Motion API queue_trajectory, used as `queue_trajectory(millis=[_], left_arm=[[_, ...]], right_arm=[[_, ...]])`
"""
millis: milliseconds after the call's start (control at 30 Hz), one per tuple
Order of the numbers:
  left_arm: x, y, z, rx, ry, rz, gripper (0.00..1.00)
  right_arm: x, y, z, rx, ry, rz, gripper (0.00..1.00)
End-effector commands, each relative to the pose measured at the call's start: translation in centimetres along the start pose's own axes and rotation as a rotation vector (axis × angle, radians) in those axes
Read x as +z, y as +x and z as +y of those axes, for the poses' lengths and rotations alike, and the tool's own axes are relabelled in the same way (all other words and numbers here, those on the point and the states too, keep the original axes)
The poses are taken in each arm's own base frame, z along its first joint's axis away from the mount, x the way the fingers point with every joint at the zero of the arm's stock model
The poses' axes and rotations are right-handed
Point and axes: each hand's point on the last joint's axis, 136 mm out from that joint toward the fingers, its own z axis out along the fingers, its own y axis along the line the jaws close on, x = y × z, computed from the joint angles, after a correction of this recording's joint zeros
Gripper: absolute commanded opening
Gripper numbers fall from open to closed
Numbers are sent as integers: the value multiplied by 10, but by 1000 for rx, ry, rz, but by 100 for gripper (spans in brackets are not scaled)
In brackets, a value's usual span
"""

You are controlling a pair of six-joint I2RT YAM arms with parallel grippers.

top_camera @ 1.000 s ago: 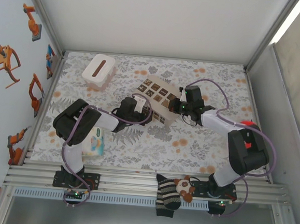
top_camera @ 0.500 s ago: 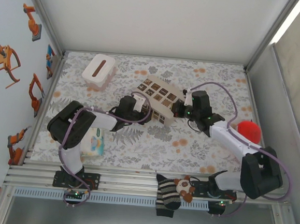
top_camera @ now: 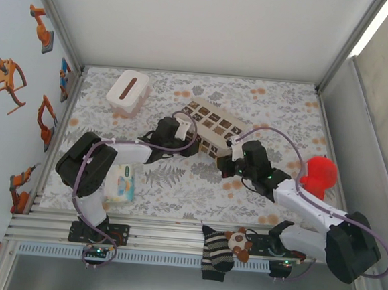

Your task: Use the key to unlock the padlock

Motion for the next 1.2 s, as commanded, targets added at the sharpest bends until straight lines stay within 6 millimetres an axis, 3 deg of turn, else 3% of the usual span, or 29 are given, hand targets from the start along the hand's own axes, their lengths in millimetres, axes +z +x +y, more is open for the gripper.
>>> queue_trajectory(millis=[0,300,1167], left_arm=[[-14,-31,-32,2,80,-51,22],[-18,-38,-46,-44,113,-4,22],[-30,-52,-71,-144,192,26,22]], right_arm=[[2,-3,-2,-76,27,-50,0],[16,6,-1,-175,67,-49,0],[43,0,-13,-284,118,-106,0]])
